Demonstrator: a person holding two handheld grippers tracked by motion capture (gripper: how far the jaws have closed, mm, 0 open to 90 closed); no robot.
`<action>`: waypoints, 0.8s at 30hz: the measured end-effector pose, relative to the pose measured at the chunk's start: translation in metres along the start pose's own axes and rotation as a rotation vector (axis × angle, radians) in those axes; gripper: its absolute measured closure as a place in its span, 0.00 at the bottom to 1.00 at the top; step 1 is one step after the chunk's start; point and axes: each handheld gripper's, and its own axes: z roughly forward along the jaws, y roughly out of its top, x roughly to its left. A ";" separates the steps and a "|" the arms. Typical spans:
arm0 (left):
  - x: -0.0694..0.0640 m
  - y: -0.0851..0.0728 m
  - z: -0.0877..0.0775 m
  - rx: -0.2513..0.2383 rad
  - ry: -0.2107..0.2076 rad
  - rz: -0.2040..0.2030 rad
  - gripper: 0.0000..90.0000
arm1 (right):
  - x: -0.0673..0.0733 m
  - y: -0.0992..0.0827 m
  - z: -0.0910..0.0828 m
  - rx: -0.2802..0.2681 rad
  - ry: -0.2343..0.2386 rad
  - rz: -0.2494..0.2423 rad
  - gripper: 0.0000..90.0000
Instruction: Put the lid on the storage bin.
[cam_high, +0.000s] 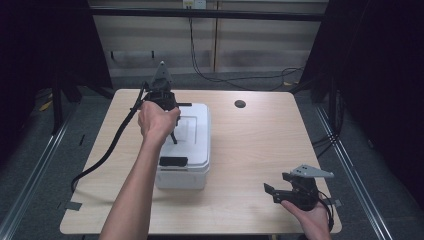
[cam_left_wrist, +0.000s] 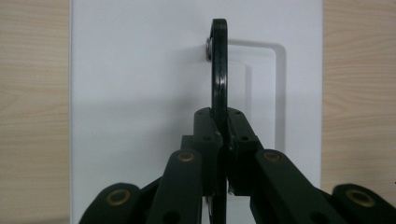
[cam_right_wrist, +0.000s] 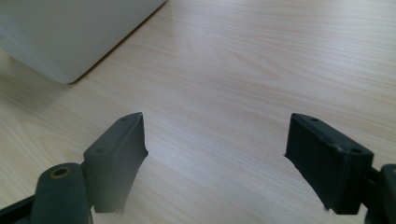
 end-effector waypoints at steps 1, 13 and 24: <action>0.000 0.000 0.000 -0.002 -0.001 -0.002 0.94 | 0.000 0.000 0.000 0.000 0.001 0.000 0.21; -0.005 0.000 0.007 0.006 0.009 0.020 0.94 | 0.000 0.000 0.000 0.001 0.001 0.001 0.22; -0.007 0.000 0.012 0.023 0.025 0.042 0.94 | 0.000 0.000 0.000 0.001 0.001 0.002 0.22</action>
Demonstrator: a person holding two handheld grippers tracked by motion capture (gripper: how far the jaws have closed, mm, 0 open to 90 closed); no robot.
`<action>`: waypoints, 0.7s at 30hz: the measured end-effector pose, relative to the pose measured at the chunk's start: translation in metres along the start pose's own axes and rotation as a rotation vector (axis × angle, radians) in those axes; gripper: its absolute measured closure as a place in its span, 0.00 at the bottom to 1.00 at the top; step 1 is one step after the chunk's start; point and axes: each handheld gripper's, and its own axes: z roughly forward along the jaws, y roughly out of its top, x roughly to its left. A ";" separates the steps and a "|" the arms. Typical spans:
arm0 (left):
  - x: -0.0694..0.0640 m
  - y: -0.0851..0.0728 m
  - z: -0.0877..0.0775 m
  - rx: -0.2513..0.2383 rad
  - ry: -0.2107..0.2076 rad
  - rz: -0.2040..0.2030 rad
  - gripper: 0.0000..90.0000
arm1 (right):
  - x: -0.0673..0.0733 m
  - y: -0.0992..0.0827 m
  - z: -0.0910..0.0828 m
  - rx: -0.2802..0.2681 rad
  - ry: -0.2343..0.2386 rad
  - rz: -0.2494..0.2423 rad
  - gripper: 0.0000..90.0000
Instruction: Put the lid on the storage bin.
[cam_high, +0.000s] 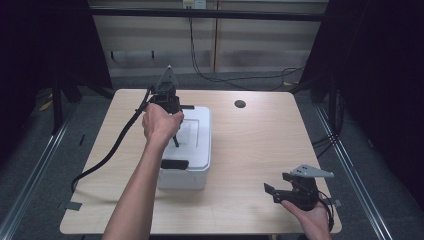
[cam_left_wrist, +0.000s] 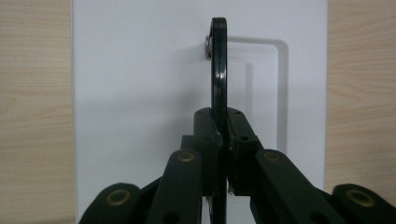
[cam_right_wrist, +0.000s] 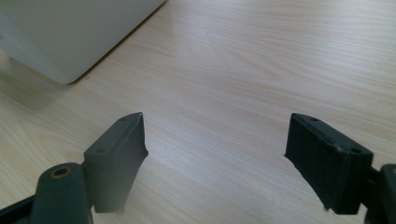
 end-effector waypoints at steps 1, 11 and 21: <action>0.000 0.000 0.000 -0.001 0.000 0.003 0.94 | 0.000 0.000 0.000 0.000 0.000 0.000 0.22; 0.000 0.000 0.001 0.003 0.004 0.011 0.94 | 0.000 0.000 0.000 0.000 -0.002 0.002 0.22; -0.001 0.000 0.004 0.011 0.010 0.022 0.94 | 0.000 0.000 0.000 0.002 -0.003 0.003 0.21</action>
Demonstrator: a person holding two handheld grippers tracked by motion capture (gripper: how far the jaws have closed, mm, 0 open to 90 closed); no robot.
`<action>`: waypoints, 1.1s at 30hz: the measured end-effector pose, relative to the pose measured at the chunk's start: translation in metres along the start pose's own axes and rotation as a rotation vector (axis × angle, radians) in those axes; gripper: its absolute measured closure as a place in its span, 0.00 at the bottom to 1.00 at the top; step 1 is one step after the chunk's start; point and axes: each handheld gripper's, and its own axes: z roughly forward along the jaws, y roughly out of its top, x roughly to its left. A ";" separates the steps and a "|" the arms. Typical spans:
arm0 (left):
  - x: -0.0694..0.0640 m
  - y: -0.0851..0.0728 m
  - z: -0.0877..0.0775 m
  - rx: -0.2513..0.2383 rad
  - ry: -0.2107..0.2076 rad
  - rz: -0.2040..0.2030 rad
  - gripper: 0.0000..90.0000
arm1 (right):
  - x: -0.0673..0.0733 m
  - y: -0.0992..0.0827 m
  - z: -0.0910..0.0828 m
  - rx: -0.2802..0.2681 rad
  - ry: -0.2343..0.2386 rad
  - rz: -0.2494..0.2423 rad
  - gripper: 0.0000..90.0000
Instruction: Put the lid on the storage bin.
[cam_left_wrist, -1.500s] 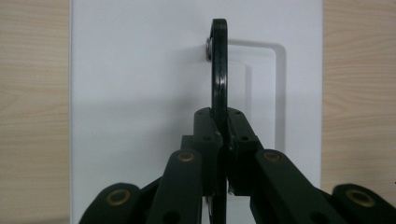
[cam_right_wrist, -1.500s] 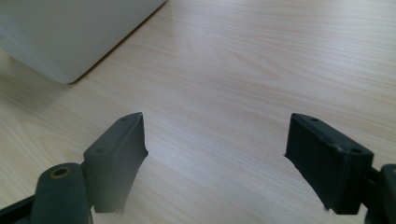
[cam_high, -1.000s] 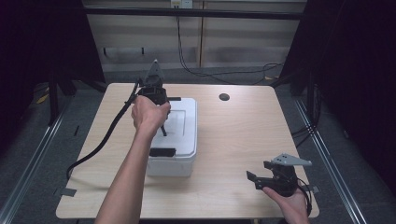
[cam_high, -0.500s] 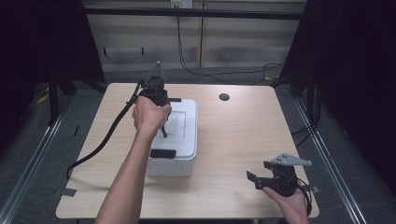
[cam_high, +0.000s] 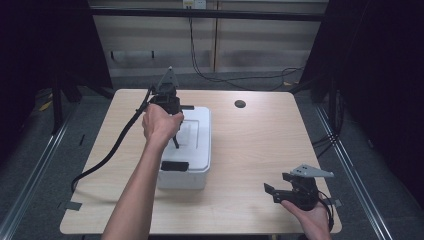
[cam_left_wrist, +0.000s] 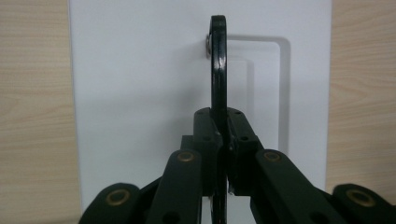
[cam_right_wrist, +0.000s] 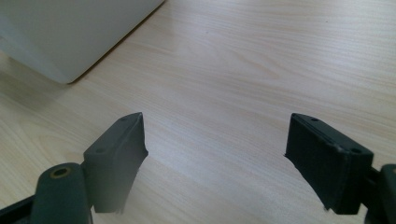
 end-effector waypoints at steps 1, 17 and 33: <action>0.000 0.000 0.000 0.000 0.003 0.001 0.94 | 0.000 0.000 0.000 0.000 0.000 -0.002 0.21; 0.011 0.002 0.003 0.014 -0.018 -0.010 0.92 | -0.001 0.000 0.000 0.002 0.000 0.001 0.21; 0.016 0.004 -0.002 -0.020 -0.008 0.042 0.75 | -0.001 0.000 0.001 0.006 -0.001 0.006 0.21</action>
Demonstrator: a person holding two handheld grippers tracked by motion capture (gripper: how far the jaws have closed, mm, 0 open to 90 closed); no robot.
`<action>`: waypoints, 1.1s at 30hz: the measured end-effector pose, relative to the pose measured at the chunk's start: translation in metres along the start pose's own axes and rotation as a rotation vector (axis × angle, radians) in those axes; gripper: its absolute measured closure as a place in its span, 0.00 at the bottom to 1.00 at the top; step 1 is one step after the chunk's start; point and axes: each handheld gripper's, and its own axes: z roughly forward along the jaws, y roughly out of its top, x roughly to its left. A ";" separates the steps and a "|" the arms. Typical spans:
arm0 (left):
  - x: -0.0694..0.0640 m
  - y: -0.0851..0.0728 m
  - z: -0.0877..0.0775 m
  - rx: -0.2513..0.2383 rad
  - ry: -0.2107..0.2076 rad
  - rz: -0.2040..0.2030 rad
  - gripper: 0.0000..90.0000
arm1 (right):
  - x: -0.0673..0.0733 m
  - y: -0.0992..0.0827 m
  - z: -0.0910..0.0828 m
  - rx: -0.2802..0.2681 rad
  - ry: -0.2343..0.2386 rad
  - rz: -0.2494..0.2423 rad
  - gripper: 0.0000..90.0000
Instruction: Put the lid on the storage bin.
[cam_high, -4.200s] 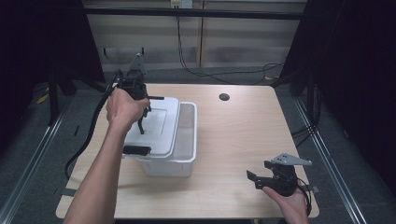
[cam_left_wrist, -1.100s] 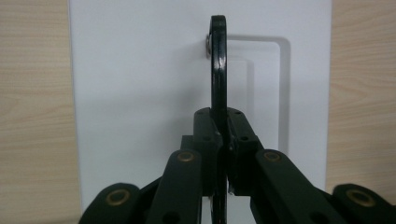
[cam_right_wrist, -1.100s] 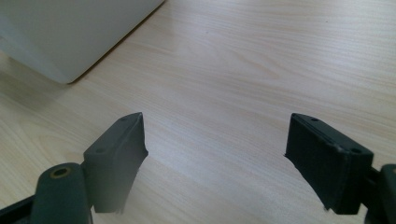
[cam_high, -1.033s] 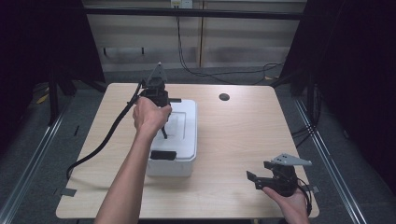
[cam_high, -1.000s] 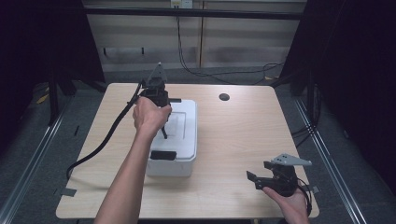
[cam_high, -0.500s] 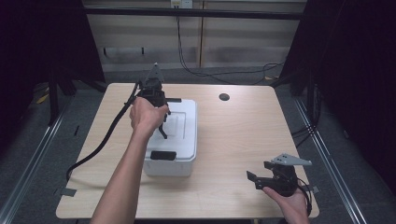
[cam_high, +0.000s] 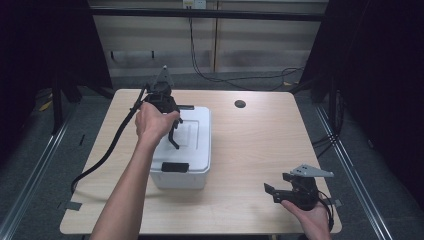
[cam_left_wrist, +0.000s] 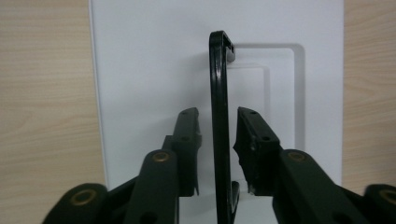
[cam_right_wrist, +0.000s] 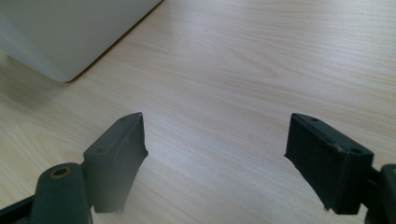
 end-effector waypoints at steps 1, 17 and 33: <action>0.001 0.000 -0.001 -0.004 -0.003 0.008 0.72 | 0.000 0.000 0.000 -0.001 0.000 -0.002 0.21; 0.010 -0.004 -0.016 -0.063 -0.053 0.161 0.32 | 0.000 0.000 0.000 0.001 -0.002 -0.004 0.21; 0.067 -0.025 -0.018 -0.145 -0.209 0.307 0.20 | 0.000 0.000 0.001 0.004 -0.005 -0.004 0.21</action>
